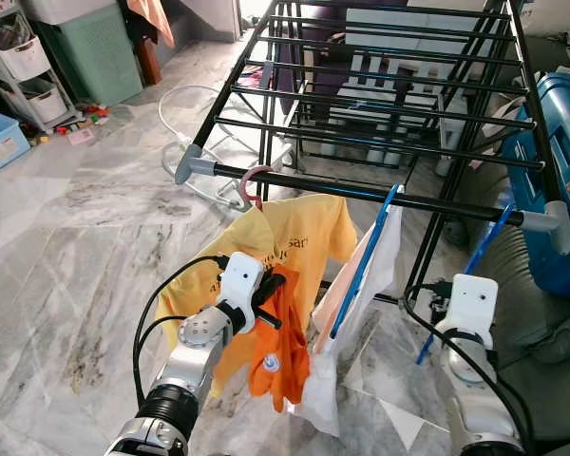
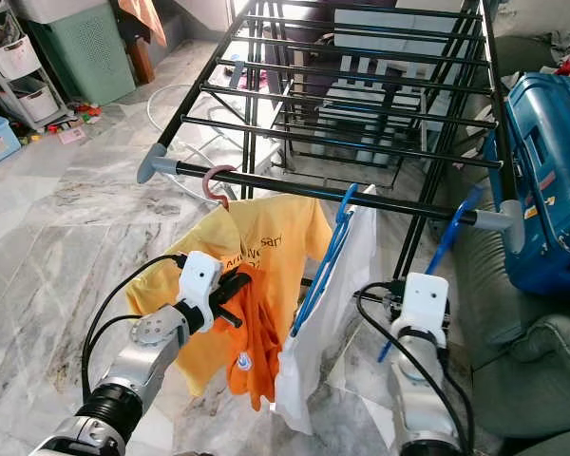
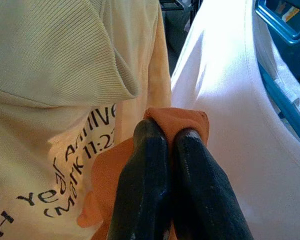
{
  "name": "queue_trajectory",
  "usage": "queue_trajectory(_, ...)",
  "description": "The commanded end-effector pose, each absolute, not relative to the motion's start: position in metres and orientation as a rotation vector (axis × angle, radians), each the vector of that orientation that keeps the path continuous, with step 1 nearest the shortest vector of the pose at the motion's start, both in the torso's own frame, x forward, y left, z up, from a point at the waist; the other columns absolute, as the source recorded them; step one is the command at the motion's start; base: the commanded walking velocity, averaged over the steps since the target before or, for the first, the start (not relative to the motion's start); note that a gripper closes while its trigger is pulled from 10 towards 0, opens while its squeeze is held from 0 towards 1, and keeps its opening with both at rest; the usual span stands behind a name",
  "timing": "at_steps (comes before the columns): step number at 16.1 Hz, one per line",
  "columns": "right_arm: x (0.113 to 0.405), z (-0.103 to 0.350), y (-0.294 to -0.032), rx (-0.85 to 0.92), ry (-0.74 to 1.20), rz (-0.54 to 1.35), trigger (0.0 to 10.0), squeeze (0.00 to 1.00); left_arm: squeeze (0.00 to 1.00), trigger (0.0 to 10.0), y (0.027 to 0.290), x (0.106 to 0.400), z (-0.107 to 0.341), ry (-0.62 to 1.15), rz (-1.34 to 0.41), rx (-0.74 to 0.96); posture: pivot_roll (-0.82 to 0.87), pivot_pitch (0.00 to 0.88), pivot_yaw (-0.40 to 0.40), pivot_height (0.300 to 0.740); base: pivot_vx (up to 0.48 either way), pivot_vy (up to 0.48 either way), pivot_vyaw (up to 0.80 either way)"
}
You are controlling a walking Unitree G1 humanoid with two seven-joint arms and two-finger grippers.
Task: Hang hanger
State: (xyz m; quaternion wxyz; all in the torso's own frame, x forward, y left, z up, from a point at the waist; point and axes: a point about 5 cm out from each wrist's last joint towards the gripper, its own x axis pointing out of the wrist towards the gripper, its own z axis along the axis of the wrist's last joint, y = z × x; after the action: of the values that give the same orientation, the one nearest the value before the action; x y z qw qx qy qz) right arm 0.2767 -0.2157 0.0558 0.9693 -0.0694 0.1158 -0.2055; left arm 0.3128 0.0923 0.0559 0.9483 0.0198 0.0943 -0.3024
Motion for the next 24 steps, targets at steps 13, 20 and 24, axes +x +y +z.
queue_trajectory(13,0.265,0.053,-0.211,-0.243,0.277,-0.359,10.0,0.0,0.0,10.0,0.091,0.315,0.057,0.204,-0.627,0.085,0.02,0.094,0.033,0.74,0.0,0.0,0.0)
queue_trajectory(20,0.253,0.052,-0.207,-0.228,0.272,-0.322,10.0,0.0,0.0,10.0,0.09,0.315,0.055,0.214,-0.627,0.094,0.02,0.096,0.037,0.74,0.0,0.0,0.0)
queue_trajectory(24,0.249,0.05,-0.209,-0.231,0.285,-0.318,10.0,1.0,0.0,10.0,0.089,0.314,0.054,0.223,-0.632,0.107,0.02,0.09,0.035,0.74,0.0,0.0,0.0)
